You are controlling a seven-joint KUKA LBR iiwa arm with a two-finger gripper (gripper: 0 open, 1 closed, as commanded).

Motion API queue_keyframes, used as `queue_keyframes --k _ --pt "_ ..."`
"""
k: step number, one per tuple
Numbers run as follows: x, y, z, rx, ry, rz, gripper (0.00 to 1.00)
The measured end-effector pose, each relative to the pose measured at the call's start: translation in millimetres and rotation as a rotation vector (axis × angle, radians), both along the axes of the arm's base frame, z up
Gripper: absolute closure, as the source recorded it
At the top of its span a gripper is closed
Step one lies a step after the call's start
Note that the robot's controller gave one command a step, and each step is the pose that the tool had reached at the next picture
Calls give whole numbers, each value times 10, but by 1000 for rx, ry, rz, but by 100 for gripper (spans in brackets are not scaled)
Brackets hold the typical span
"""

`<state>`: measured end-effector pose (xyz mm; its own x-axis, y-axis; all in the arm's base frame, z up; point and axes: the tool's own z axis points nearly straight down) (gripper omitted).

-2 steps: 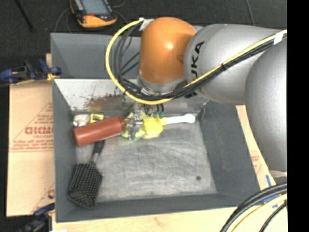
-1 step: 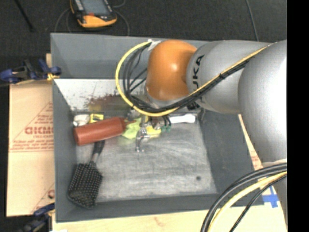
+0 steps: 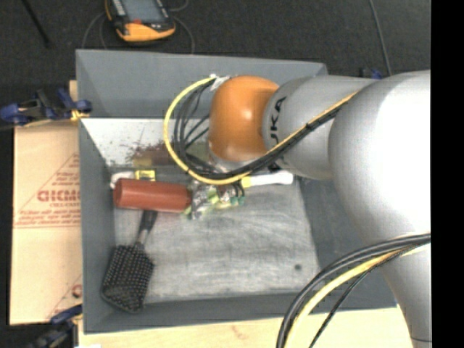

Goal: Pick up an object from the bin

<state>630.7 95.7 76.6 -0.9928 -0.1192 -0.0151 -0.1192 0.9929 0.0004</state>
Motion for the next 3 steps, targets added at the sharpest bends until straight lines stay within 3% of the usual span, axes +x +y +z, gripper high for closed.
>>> queue_keyframes --k 1,2,3 --pt "0 0 0 0 0 -1 100" --pt "-28 116 1031 -2 11 14 100" --pt "-29 118 1031 -1 12 13 100"
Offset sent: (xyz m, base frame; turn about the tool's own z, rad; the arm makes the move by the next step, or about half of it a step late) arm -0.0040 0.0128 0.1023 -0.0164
